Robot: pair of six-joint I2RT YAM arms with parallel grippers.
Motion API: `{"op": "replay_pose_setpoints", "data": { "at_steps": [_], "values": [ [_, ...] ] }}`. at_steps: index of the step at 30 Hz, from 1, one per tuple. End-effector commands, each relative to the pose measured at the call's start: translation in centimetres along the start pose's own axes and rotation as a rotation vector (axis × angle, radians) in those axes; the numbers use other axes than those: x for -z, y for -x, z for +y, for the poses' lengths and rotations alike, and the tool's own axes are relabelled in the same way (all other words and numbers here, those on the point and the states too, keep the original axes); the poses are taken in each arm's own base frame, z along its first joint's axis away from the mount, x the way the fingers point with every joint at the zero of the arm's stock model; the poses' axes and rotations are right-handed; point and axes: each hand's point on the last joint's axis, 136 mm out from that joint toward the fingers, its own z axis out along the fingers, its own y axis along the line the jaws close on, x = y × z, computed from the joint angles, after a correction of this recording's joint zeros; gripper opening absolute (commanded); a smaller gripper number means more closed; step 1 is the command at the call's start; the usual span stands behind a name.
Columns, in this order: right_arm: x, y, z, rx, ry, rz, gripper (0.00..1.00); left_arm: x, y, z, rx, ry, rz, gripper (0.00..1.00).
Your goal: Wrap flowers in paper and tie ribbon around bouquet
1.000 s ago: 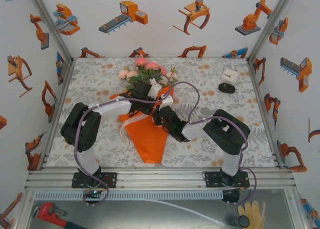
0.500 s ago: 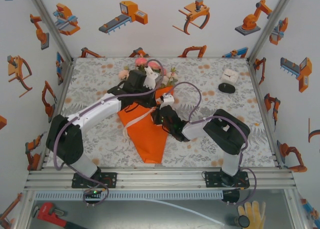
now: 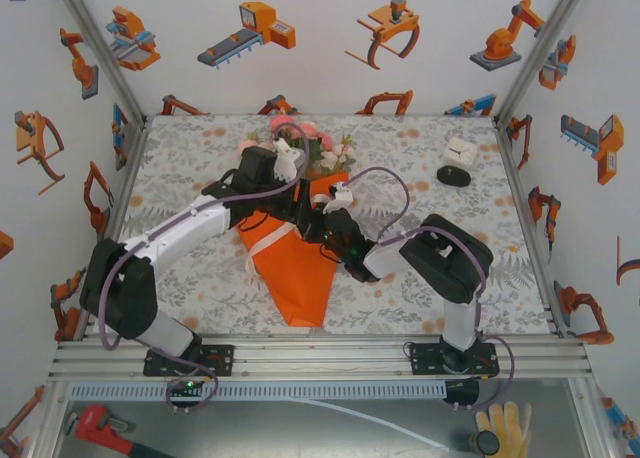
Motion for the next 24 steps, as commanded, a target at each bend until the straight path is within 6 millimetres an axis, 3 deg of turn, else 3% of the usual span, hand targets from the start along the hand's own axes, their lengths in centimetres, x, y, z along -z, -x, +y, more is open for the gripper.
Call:
{"op": "replay_pose_setpoints", "data": {
  "at_steps": [1,5,9,12,15,17,19,24],
  "values": [
    [-0.3,2.0,1.3,-0.036,0.065,-0.085,0.02,4.3,1.2,-6.6,-0.057,-0.302,-0.082,0.70],
    [-0.4,2.1,1.2,-0.037,0.068,-0.103,0.01,8.4,3.5,-5.5,-0.013,-0.322,-0.236,0.72],
    [-0.5,2.1,0.8,-0.015,0.053,-0.114,0.01,11.8,4.4,-3.8,-0.010,-0.214,-0.329,0.76],
    [-0.8,1.7,0.3,0.002,0.041,-0.104,0.02,12.6,4.0,0.4,0.053,0.021,-0.312,0.79],
    [-0.7,1.1,-0.3,0.006,0.021,-0.083,0.01,10.7,1.6,4.7,0.045,0.228,-0.138,0.75],
    [-0.8,0.7,-0.5,0.006,0.018,-0.070,0.01,7.5,-0.4,6.4,0.037,0.249,0.002,0.72],
    [-0.9,0.5,-0.6,0.008,0.016,-0.064,0.02,4.8,-1.5,7.2,0.032,0.232,0.075,0.68],
    [-0.5,0.5,-0.7,0.022,0.002,-0.047,0.05,0.9,-2.1,9.9,0.013,0.318,0.115,0.68]
  ]
}}
